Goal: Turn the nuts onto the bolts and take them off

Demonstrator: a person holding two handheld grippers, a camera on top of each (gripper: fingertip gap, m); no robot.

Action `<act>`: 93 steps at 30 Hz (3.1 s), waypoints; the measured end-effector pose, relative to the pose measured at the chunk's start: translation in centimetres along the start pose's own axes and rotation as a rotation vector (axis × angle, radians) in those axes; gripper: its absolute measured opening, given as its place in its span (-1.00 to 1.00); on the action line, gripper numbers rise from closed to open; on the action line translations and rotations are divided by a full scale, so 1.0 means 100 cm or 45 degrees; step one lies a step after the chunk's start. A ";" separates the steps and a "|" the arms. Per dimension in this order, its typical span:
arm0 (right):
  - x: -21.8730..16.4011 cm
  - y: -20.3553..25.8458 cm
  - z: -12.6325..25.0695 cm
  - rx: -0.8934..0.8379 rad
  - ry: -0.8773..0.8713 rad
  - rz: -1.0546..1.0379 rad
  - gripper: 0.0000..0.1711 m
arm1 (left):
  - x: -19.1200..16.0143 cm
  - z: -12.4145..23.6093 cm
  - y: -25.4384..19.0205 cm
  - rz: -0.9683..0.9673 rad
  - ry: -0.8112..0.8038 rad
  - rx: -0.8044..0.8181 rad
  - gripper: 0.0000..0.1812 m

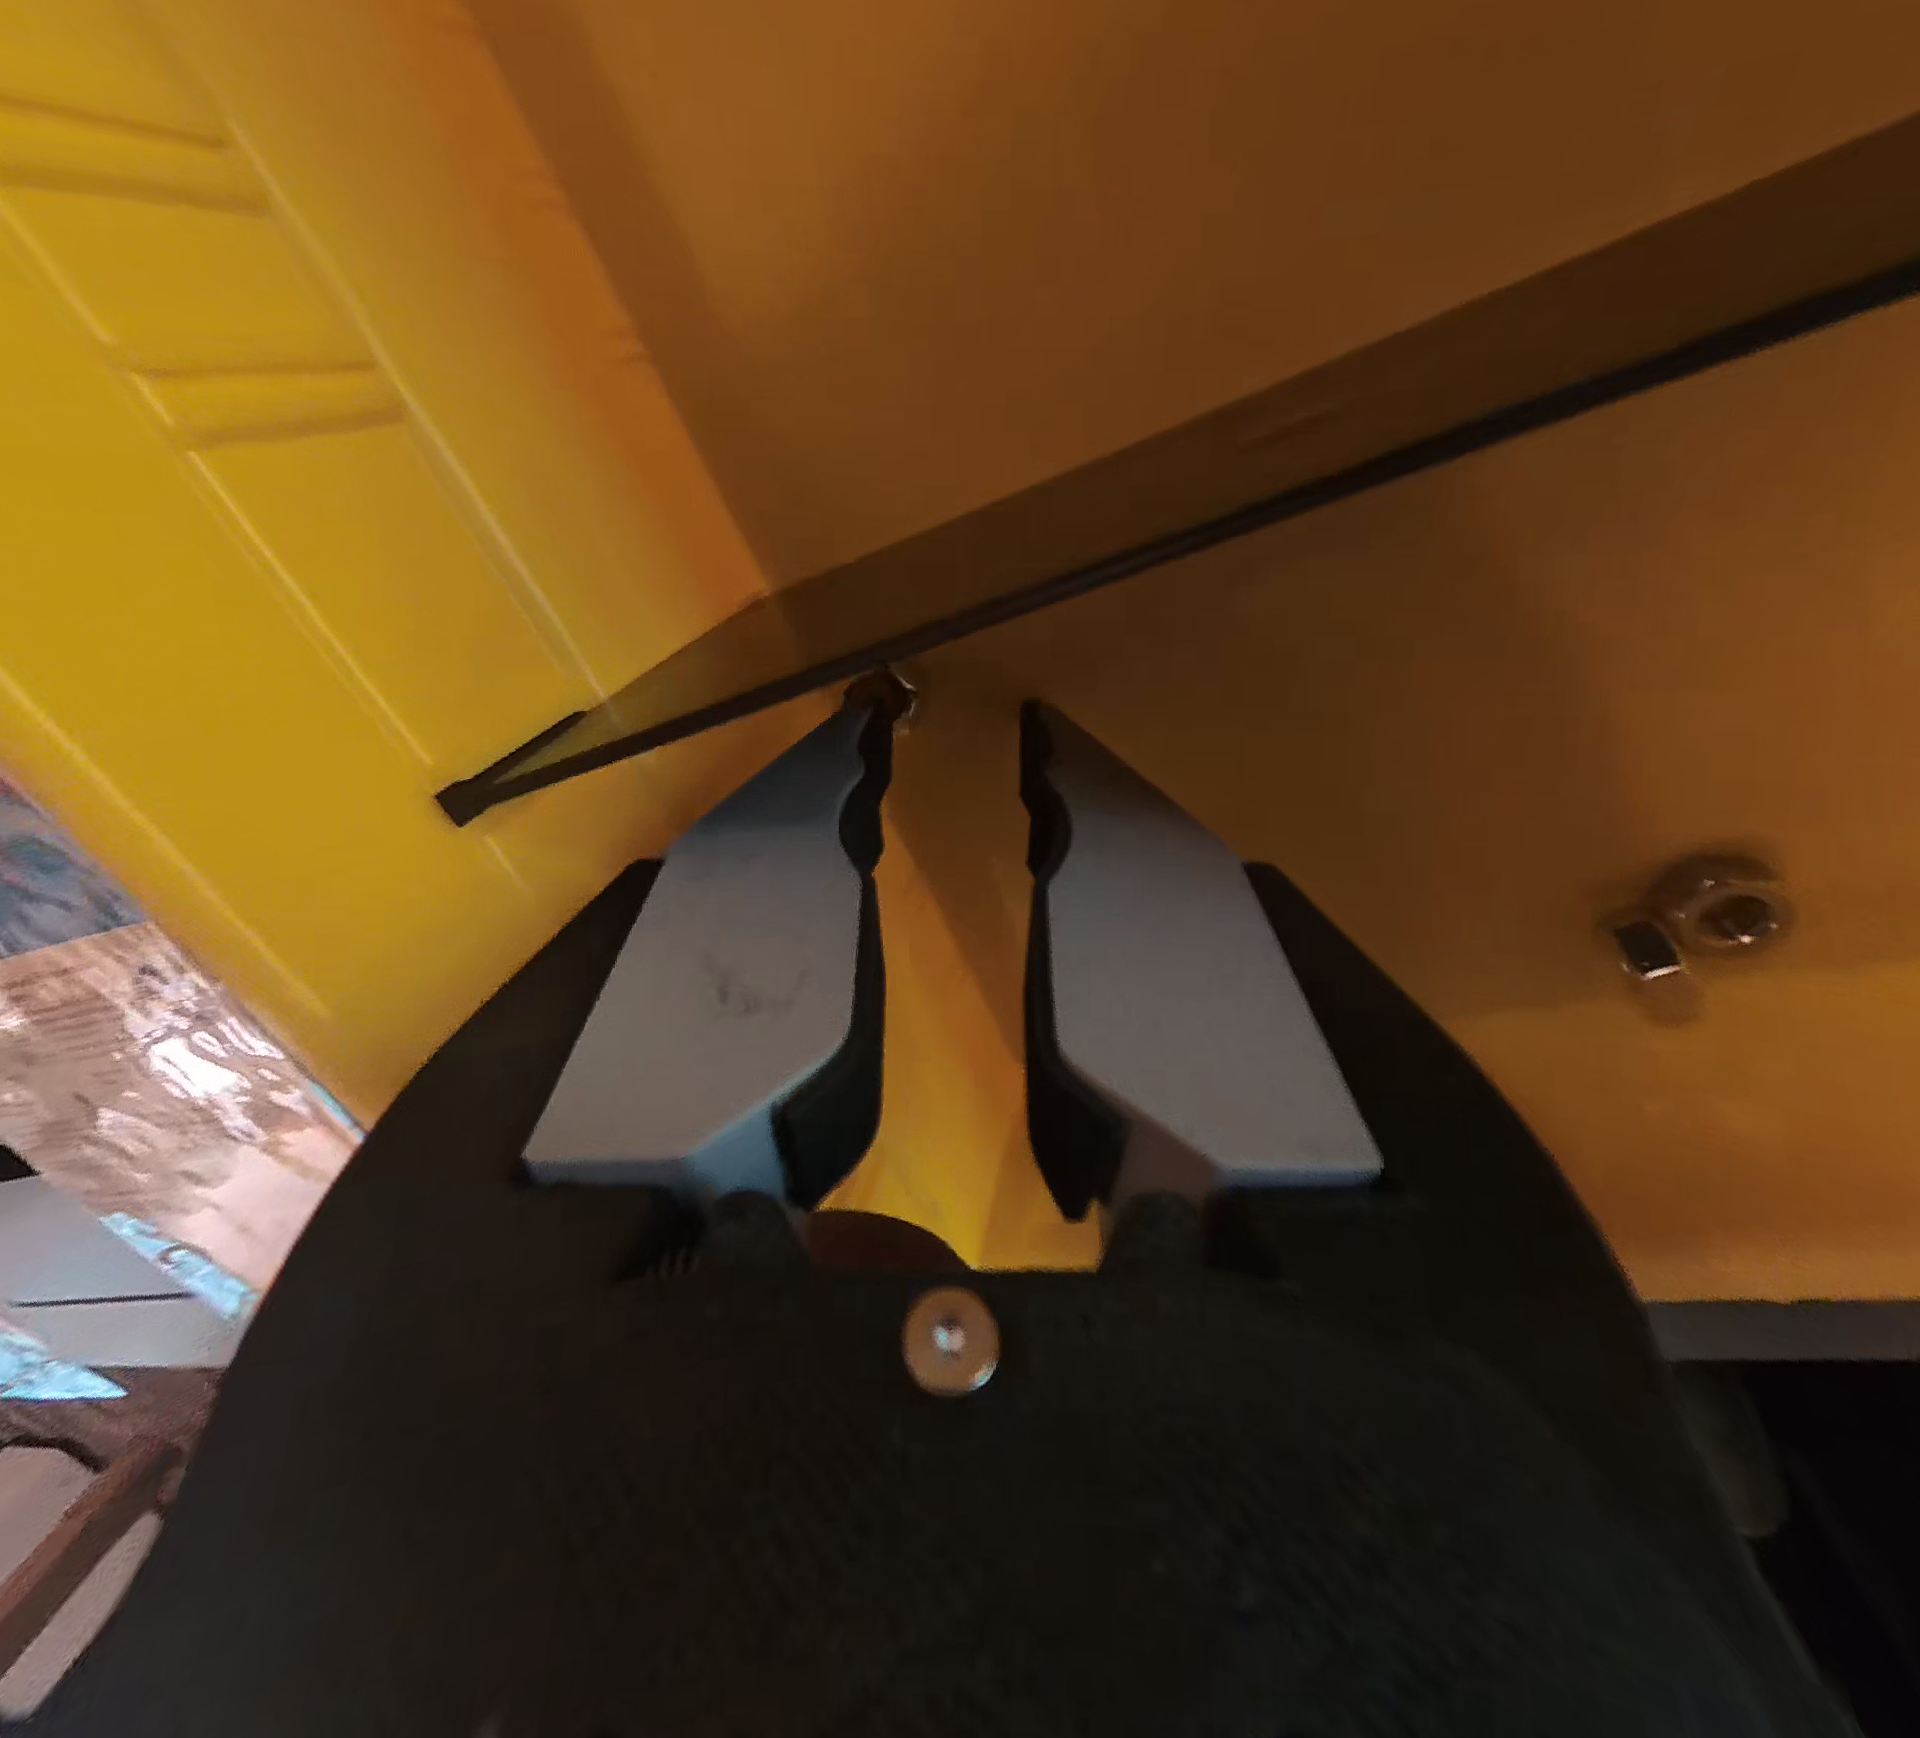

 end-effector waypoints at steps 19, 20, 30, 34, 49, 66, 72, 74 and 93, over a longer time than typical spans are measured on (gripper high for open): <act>0.000 0.000 0.000 -0.006 -0.004 0.011 -0.42 | 0.005 0.029 -0.016 -0.207 -0.210 0.077 -0.97; 0.000 0.000 0.000 -0.002 -0.004 0.007 -0.42 | 0.011 0.044 -0.024 -0.216 -0.308 0.050 -0.97; 0.014 -0.002 0.013 -0.029 -0.169 0.003 -0.46 | -0.004 0.149 -0.249 -0.937 -0.628 -0.207 -0.97; 0.023 -0.003 0.025 -0.082 -0.275 0.018 -0.47 | 0.000 0.116 -0.308 -1.095 -0.481 -0.211 -0.97; 0.034 -0.005 0.041 -0.092 -0.416 0.008 -0.48 | 0.010 0.078 -0.359 -1.002 -0.340 -0.395 -0.80; 0.024 -0.008 0.024 -0.028 -0.319 -0.076 -0.46 | -0.048 0.157 -0.298 -0.661 -0.968 -0.637 -0.62; 0.019 -0.020 0.025 -0.042 -0.329 -0.174 -0.43 | -0.064 0.126 -0.299 -0.548 -1.057 -0.602 -0.49; 0.018 -0.021 0.023 -0.031 -0.324 -0.190 -0.43 | -0.071 0.128 -0.296 -0.532 -1.142 -0.551 -0.55; 0.056 0.006 -0.053 0.310 -0.065 0.115 -0.49 | -0.055 0.076 -0.271 -0.273 -1.137 -0.618 -0.57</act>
Point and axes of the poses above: each gripper's, where its closed fingertips meet, z back along the fingers, x out of its top, y = z × x across the jaws, the point moved 2 cm from there along z, back along the fingers, and after that the axes turned 15 degrees about z, right-handed, at the moved point
